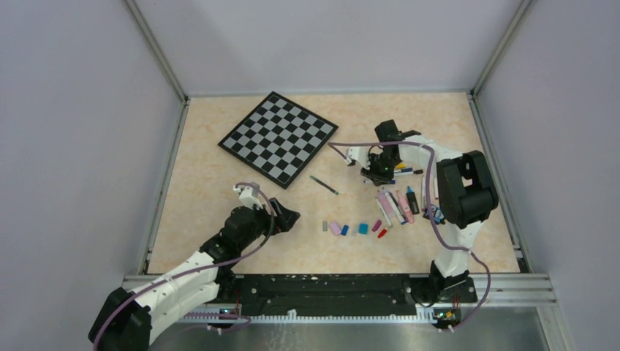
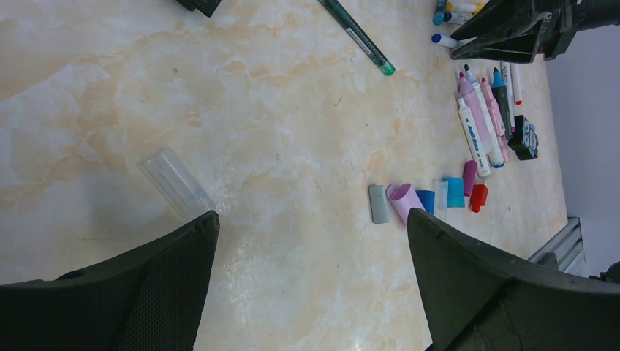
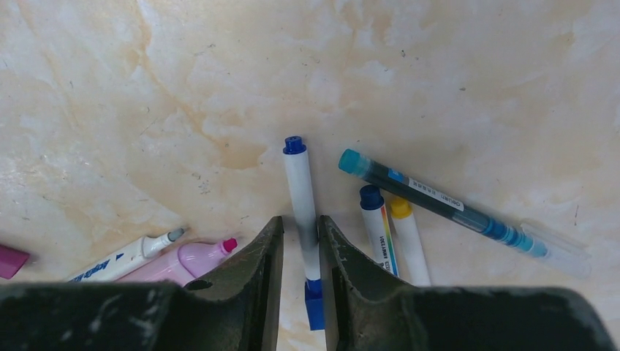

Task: Open the pen caps
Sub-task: Pick up the pen from the center of the board.

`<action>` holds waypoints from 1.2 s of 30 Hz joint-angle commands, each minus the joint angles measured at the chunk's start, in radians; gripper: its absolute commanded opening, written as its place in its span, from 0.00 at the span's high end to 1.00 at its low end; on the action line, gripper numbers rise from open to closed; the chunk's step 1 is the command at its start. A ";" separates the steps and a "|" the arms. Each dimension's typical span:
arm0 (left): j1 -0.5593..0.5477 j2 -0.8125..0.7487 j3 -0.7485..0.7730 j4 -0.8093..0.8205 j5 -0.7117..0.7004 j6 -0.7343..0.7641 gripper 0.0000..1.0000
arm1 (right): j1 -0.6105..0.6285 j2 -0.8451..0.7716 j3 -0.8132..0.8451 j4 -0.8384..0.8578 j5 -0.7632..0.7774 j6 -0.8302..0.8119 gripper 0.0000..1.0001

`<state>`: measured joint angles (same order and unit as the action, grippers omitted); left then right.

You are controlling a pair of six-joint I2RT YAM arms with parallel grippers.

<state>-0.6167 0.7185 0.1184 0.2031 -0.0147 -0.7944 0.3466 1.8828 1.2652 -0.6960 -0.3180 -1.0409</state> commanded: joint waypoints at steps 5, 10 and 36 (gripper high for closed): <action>0.003 -0.011 -0.005 0.047 0.010 -0.005 0.01 | 0.022 0.019 -0.002 0.009 0.014 -0.052 0.81; 0.003 -0.011 -0.005 0.043 0.010 -0.006 0.01 | 0.023 0.030 -0.009 0.007 0.016 -0.070 0.86; 0.003 -0.032 -0.062 0.242 0.140 -0.022 0.01 | 0.019 -0.356 -0.198 0.252 -0.095 0.018 1.00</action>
<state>-0.6167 0.7136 0.0906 0.2947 0.0483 -0.8165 0.3580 1.6363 1.0885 -0.5049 -0.3344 -1.0882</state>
